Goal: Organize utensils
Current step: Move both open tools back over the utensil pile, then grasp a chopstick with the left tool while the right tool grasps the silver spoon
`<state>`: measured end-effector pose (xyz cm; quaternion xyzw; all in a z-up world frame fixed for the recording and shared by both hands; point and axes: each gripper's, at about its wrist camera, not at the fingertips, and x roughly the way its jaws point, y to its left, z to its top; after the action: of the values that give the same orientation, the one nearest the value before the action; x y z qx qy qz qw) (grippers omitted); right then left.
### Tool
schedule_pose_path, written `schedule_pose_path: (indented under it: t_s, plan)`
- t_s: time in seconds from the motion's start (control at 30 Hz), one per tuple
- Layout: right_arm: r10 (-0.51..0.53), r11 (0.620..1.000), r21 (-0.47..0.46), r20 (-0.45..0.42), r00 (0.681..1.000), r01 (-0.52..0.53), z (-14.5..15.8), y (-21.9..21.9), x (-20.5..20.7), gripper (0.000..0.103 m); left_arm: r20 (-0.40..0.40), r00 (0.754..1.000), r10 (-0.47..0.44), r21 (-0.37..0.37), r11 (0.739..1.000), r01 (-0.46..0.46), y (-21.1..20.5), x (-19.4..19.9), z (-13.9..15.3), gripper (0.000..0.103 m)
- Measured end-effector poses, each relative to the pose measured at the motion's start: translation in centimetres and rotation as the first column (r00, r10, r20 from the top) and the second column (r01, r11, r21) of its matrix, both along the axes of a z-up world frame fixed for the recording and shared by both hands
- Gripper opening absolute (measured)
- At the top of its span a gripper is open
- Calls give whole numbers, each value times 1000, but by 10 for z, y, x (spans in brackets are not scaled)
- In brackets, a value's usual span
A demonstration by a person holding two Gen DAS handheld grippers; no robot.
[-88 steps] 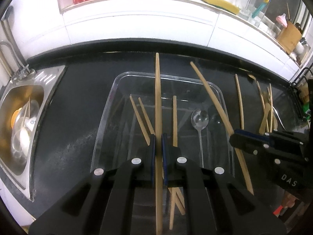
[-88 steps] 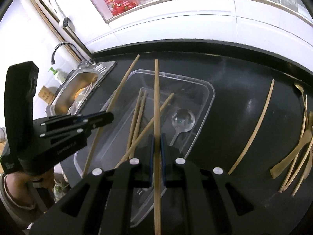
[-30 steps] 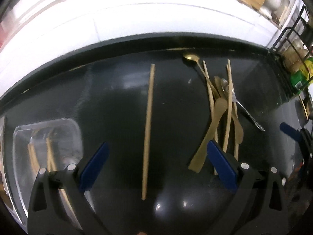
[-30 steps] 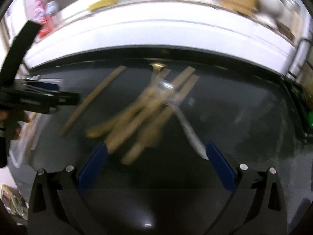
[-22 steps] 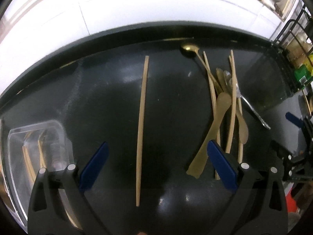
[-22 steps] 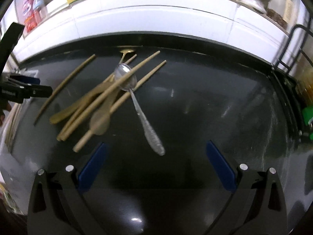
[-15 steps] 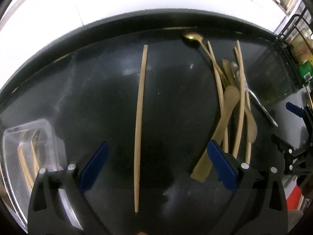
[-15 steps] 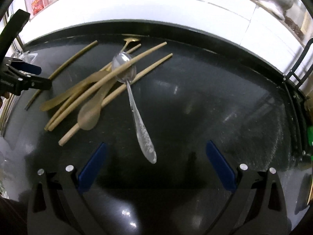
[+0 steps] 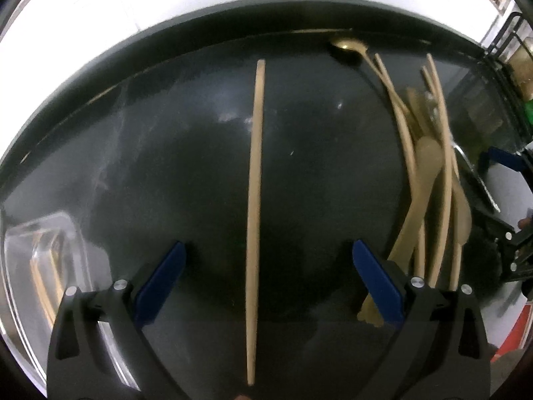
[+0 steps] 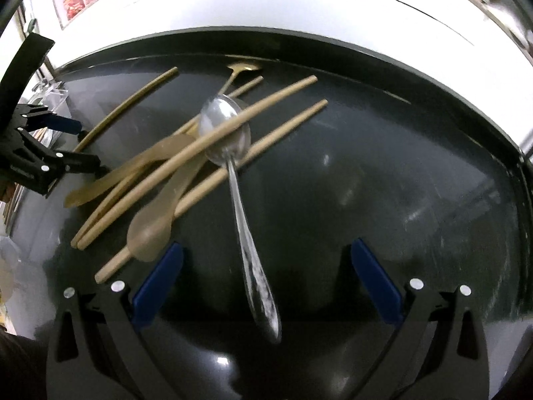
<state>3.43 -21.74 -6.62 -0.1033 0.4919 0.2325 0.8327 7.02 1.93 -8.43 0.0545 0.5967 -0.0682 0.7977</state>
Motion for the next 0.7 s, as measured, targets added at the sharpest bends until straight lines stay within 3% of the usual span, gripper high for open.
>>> schedule_pose_path:
  t_s: [0.13,0.7]
  plan:
    - [54,999,2,4,999,-54,0,4,8,98,8,1000,-5,-1,1000,5,-1,6,-1,97]
    - [29,1000,-11,-18,999,-29,1,20,23,98,66,998,-13,-1,1000,13,-10,12,-1,98]
